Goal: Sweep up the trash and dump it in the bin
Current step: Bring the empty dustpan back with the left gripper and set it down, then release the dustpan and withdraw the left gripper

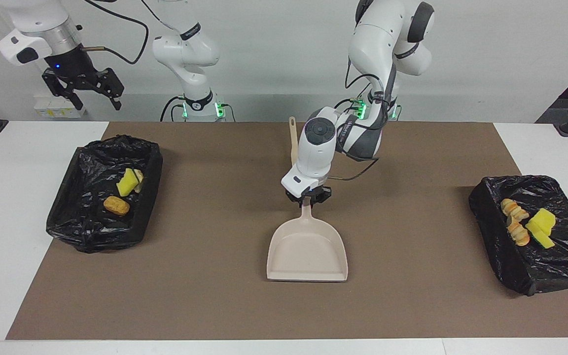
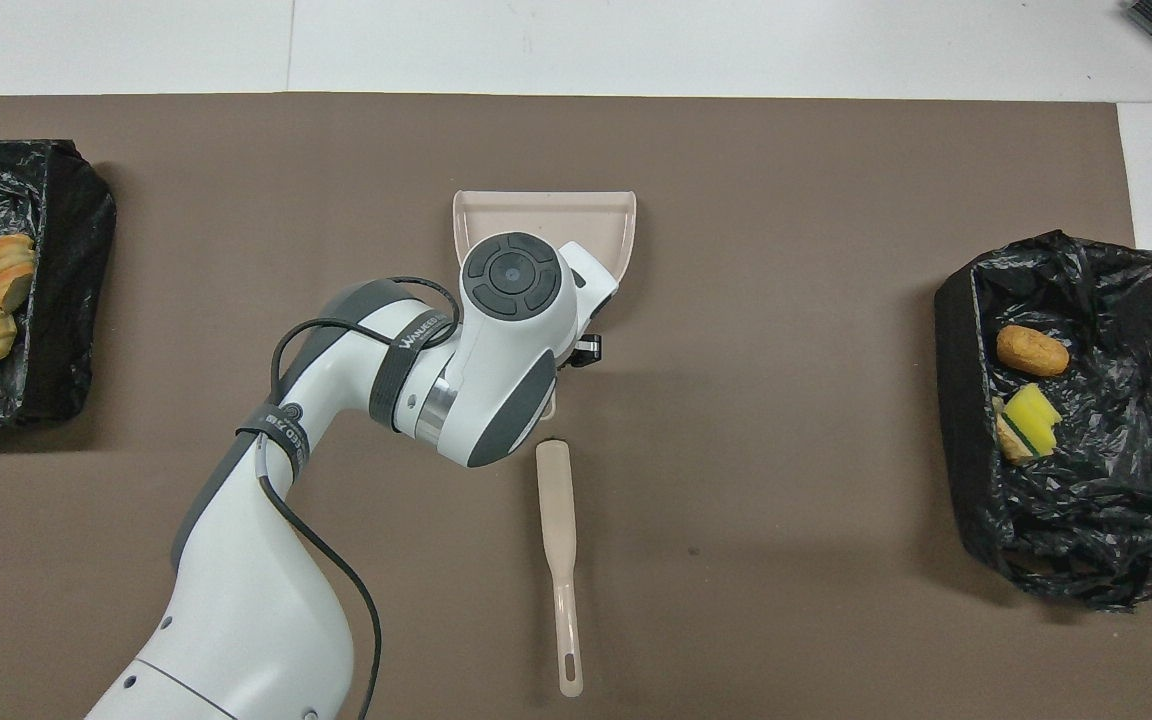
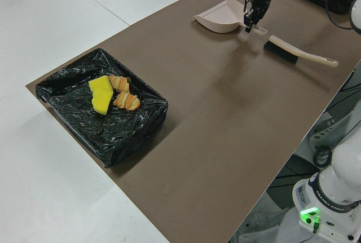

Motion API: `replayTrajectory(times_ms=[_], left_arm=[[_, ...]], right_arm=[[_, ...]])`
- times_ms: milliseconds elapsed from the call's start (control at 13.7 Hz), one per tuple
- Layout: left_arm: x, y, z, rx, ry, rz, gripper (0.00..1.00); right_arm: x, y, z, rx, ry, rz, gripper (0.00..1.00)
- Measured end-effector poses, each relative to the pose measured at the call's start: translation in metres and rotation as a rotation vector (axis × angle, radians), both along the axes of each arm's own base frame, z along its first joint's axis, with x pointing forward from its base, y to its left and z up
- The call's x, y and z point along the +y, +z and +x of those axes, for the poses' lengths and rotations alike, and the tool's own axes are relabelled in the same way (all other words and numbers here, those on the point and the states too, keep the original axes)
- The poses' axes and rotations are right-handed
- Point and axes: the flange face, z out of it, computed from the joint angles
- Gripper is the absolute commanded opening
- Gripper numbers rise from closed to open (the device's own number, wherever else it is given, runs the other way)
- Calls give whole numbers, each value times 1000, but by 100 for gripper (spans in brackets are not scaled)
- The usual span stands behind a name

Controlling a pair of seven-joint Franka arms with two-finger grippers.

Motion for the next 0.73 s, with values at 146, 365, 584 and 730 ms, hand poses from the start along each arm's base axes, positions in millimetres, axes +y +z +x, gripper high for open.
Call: replayTrajectory(times_ms=[146, 365, 584, 730], left_arm=[[-2, 0, 4, -4, 31, -3, 0], [-1, 0, 6, -6, 42, -3, 70], [3, 1, 11, -21, 48, -9, 100], [13, 5, 23, -53, 30, -20, 100]], right_arm=[[12, -2, 4, -1, 25, -7, 100], [32, -6, 7, -1, 64, -17, 100], [52, -7, 8, 0, 37, -17, 100], [53, -7, 8, 0, 18, -17, 100]])
